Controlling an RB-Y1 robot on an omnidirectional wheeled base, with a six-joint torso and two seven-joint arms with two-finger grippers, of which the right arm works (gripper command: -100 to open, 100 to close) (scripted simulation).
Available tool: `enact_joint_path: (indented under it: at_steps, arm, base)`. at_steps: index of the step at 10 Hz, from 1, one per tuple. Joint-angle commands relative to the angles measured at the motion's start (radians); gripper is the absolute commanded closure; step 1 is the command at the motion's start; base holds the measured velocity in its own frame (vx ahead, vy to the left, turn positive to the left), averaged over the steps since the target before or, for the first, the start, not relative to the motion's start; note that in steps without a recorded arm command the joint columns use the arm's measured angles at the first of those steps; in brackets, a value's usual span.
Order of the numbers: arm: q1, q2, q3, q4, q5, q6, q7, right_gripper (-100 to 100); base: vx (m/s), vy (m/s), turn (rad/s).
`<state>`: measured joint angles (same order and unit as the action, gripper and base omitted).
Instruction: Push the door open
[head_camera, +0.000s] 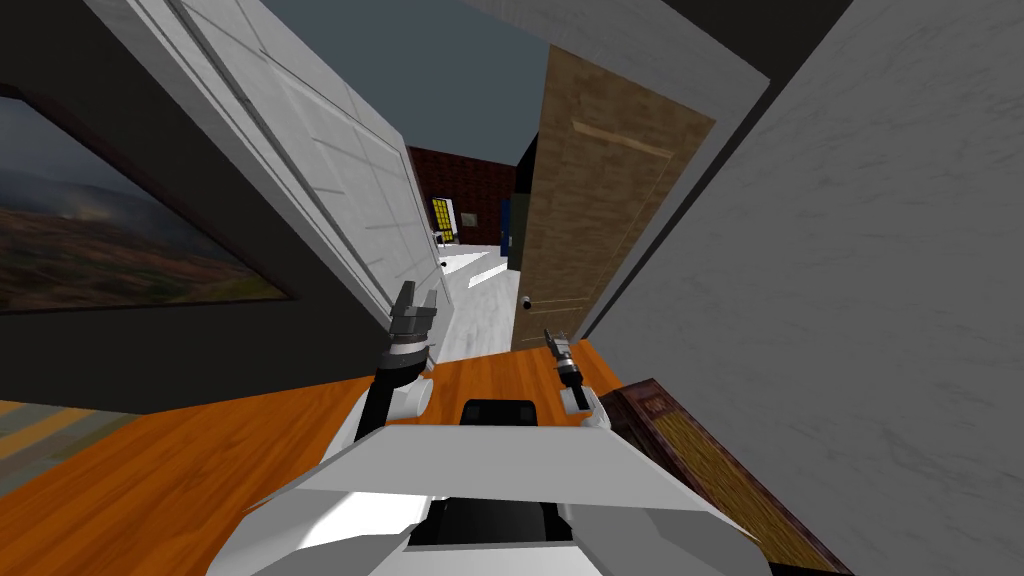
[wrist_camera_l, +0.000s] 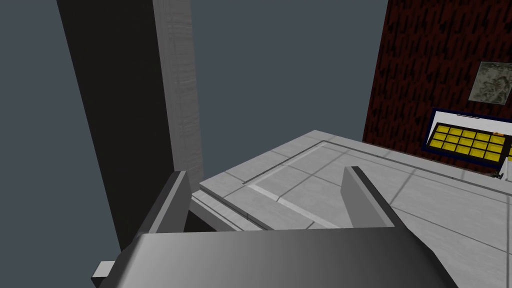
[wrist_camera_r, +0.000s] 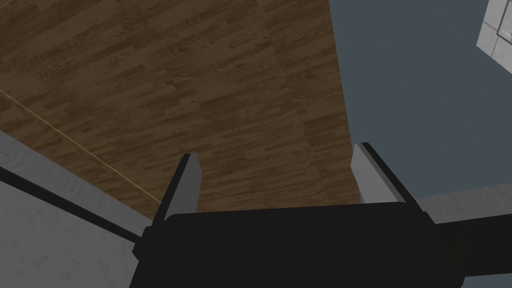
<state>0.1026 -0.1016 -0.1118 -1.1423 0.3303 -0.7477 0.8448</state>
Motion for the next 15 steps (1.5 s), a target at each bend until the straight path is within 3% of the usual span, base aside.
enact_joint_path:
  at_steps: [1,9,15]
  arm:
    - [-0.010,0.000,-0.002,0.036,0.014,-0.013,0.033,-100]
    - [-0.066,0.005,-0.012,0.197,0.076,-0.055,0.172,-100]
    - [-0.098,0.010,-0.018,0.286,0.110,-0.078,0.249,-100]
  base:
    - [0.104,0.027,-0.014]
    - [0.089,0.018,-0.011]
    - [0.072,0.016,-0.008]
